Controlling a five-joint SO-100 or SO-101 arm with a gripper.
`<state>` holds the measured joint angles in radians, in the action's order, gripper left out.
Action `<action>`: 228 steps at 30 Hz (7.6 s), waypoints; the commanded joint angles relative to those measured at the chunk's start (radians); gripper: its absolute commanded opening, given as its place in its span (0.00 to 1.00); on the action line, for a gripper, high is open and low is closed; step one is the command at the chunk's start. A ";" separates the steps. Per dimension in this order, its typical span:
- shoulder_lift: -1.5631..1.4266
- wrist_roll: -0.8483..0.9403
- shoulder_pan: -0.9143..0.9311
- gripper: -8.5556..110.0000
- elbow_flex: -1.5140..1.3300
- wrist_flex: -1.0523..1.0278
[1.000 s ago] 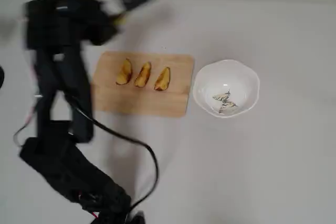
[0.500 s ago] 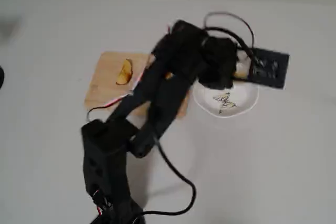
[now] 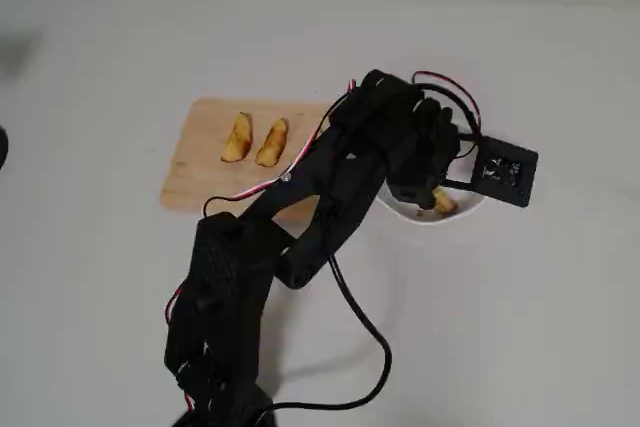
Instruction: Pick up the leftmost apple slice from the cutting board and place it into the bowl
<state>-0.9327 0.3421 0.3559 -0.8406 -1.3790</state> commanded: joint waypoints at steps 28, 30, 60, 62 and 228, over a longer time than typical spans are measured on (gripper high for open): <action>-1.385 -0.132 -0.606 0.07 0.181 -0.425; -1.525 -0.146 -0.626 0.07 0.054 -0.410; -2.393 -0.149 -0.503 0.07 -2.011 0.282; -2.393 -0.160 -0.508 0.07 -2.042 0.288; -2.391 -0.244 -0.538 0.07 -2.175 0.190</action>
<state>-3.3134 0.1028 -0.1779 -3.0204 -1.1965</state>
